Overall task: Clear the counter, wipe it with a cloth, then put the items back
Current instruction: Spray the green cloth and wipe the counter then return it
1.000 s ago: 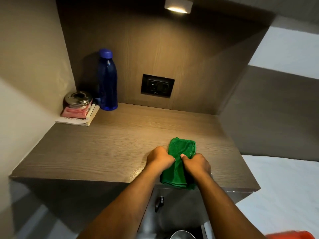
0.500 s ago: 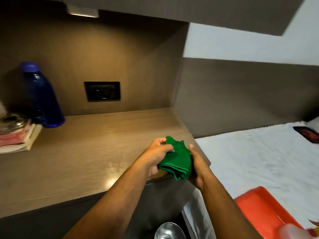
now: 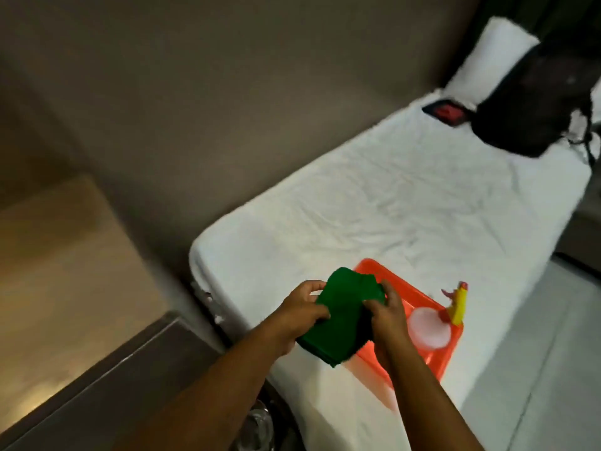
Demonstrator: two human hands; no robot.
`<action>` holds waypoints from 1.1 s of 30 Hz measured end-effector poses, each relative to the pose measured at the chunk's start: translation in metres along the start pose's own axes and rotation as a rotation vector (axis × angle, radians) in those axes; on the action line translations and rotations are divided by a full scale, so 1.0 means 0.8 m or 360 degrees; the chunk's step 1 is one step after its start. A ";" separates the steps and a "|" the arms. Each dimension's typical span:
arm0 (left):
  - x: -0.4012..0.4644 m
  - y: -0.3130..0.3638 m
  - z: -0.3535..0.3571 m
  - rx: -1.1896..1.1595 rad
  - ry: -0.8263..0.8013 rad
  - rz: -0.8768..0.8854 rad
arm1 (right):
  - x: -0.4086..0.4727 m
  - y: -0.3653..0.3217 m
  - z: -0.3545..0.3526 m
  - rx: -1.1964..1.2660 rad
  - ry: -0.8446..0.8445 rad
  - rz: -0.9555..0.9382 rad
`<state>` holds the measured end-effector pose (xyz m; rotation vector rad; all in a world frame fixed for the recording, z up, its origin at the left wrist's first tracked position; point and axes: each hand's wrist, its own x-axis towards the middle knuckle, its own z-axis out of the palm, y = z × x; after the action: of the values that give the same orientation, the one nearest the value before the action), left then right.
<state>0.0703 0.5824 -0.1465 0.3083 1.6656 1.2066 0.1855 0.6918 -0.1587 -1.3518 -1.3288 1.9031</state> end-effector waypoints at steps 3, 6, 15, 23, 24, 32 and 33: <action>0.094 -0.020 0.044 0.0152 -0.0013 -0.0068 | 0.082 0.032 -0.043 -0.0177 0.0099 -0.0107; 0.176 -0.048 0.067 0.0332 0.0004 -0.0065 | 0.155 0.074 -0.070 -0.0462 0.0096 -0.0151; 0.242 -0.125 0.094 0.1750 -0.0089 0.0133 | 0.208 0.168 -0.076 -0.1133 0.0329 -0.0192; 0.223 -0.122 0.083 0.1947 -0.0118 0.0195 | 0.195 0.166 -0.074 -0.1306 0.0314 -0.0166; 0.216 -0.116 0.082 0.1901 -0.0118 0.0185 | 0.189 0.163 -0.075 -0.1331 0.0291 -0.0133; 0.092 -0.049 0.003 0.1624 0.0059 0.0135 | 0.081 0.088 -0.050 -0.1498 0.0108 -0.0238; 0.066 -0.039 -0.012 0.1604 0.0099 0.0150 | 0.064 0.072 -0.040 -0.1512 0.0085 -0.0319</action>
<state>0.0487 0.5987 -0.2027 0.9701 2.2267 0.3405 0.2019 0.7212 -0.2347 -1.5421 -2.3765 1.0813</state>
